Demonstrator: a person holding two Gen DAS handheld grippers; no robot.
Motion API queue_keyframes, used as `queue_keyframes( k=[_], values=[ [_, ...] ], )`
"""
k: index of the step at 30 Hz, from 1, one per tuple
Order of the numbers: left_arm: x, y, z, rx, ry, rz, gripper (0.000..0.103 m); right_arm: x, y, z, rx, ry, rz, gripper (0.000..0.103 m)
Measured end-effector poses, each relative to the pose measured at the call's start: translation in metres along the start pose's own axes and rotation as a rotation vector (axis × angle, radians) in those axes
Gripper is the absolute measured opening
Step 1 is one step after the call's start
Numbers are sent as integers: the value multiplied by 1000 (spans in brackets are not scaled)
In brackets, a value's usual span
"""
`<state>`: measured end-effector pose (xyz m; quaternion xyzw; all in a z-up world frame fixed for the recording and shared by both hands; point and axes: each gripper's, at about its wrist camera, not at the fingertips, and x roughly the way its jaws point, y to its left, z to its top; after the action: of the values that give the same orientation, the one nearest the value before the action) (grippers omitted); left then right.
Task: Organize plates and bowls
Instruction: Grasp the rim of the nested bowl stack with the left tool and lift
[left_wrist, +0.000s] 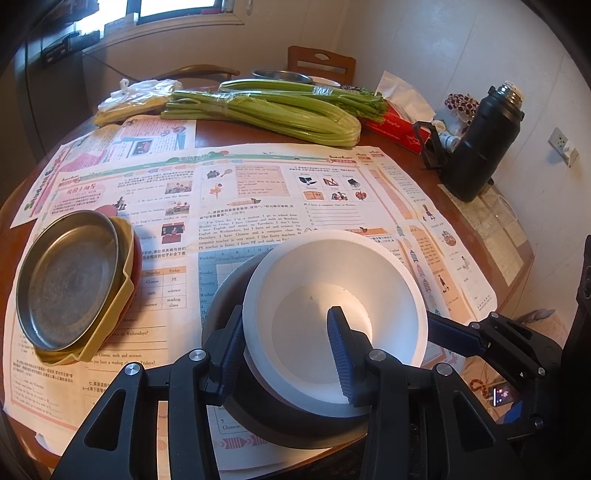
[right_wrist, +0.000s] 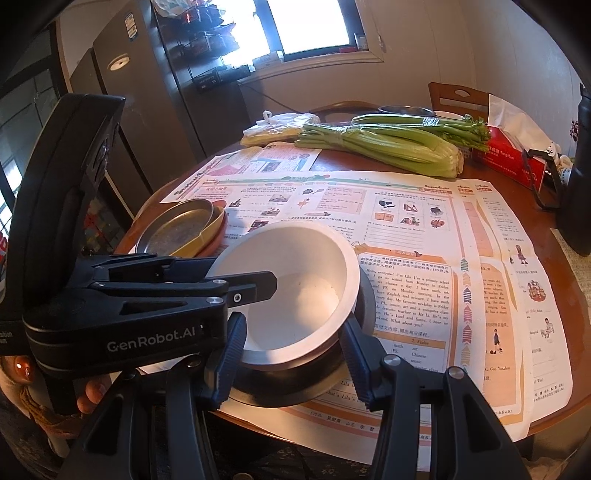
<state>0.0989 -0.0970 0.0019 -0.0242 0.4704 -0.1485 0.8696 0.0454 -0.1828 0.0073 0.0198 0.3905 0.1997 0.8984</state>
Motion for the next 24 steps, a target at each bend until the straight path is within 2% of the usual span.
queue_keyframes(
  k=[8, 24],
  values=[
    [0, 4, 0, -17, 6, -1, 46, 0, 0, 1, -7, 1, -45, 52],
    [-7, 7, -1, -32, -7, -4, 46, -12, -4, 4, 5, -36, -52, 52]
  ],
)
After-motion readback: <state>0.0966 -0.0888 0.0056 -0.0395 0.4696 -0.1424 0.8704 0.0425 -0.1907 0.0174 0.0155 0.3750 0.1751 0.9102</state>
